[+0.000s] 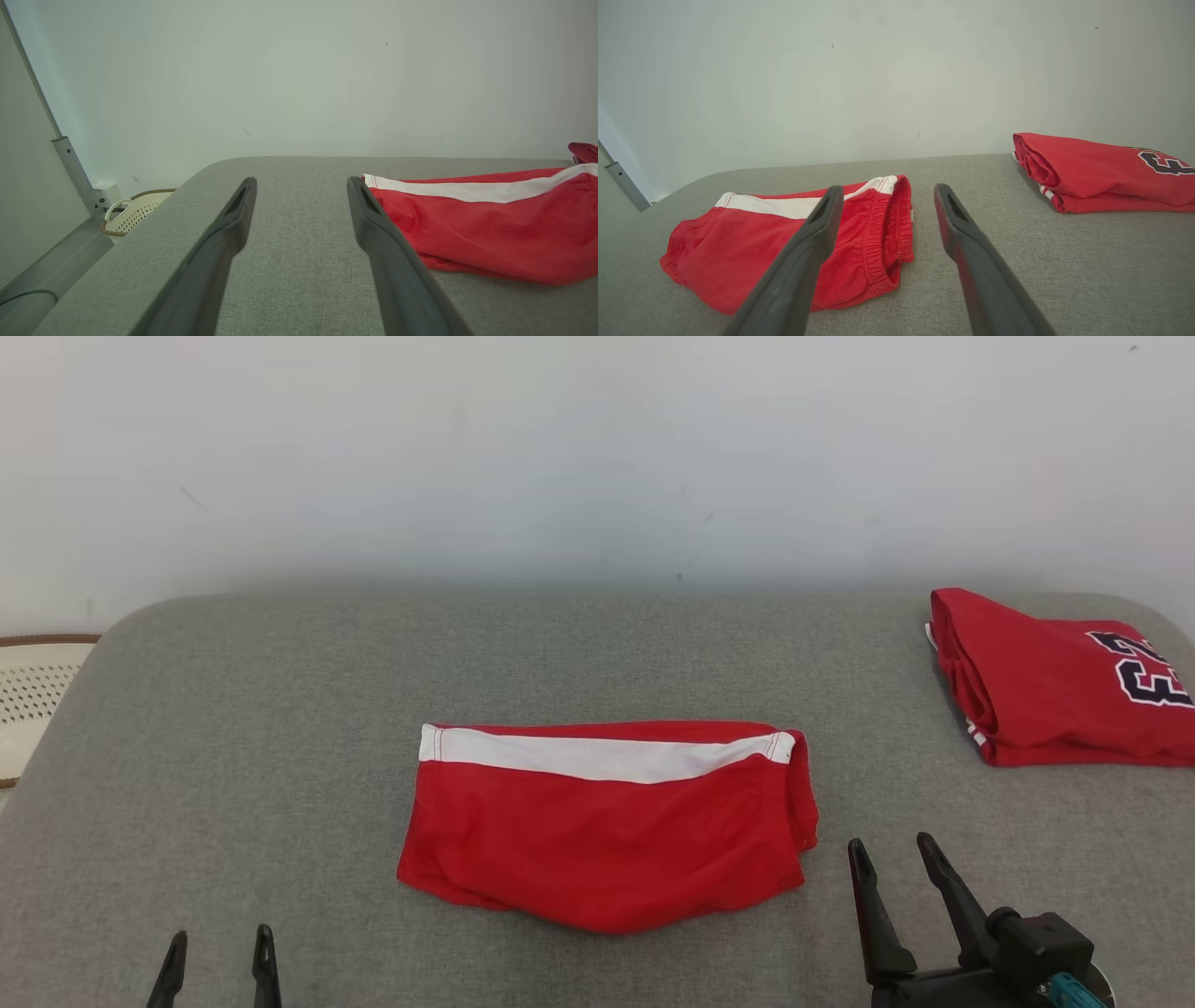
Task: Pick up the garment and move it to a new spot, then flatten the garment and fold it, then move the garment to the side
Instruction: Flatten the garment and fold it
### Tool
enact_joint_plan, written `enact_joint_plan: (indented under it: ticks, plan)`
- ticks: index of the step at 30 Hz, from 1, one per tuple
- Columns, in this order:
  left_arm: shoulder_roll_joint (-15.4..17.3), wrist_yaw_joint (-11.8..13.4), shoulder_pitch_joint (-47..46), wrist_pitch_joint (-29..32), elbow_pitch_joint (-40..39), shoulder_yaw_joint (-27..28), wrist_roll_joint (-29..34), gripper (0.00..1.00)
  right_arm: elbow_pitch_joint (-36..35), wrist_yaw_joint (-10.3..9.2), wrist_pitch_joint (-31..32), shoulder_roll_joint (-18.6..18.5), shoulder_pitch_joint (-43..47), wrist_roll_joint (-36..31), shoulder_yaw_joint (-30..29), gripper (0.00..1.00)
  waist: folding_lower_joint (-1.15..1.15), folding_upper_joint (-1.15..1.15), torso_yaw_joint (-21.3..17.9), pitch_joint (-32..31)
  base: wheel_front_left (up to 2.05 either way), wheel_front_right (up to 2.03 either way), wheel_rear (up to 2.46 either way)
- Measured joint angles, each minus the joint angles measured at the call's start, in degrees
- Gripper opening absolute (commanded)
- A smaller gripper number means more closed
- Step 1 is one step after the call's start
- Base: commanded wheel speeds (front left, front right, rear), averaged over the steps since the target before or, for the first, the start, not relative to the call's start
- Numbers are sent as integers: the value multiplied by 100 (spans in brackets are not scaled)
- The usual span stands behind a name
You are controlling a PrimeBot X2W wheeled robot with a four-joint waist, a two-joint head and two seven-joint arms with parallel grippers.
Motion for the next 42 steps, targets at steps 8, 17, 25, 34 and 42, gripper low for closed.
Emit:
enact_joint_plan:
  ticks: [8, 17, 25, 34, 42]
  plan:
    - [0, -103, -15, 0, 146, -112, 32, 100, 35, 0, 137, 31, 2, -60, -47, 100, 1, 0, 53, -50, 0, 0, 0]
    - [-8, -94, -113, 0, 205, -114, 64, 100, 37, 0, 140, 41, 1, -101, -33, 100, 1, 0, -4, -65, 0, 0, 0]
    - [-66, -70, -151, 0, 221, -138, 82, 100, 14, 0, 140, 51, 19, -132, -36, 100, 0, 0, -78, -63, 0, 0, 0]
    - [-62, -125, -202, 0, 274, -153, 85, 100, -9, 0, 147, 73, 74, -144, -52, 100, 0, 0, -93, -48, 0, 0, 0]
    - [-29, -156, -207, 65, 410, -170, 83, 100, -5, 0, 189, 78, 94, -157, -51, 100, 0, 0, -102, -55, 0, 0, 0]
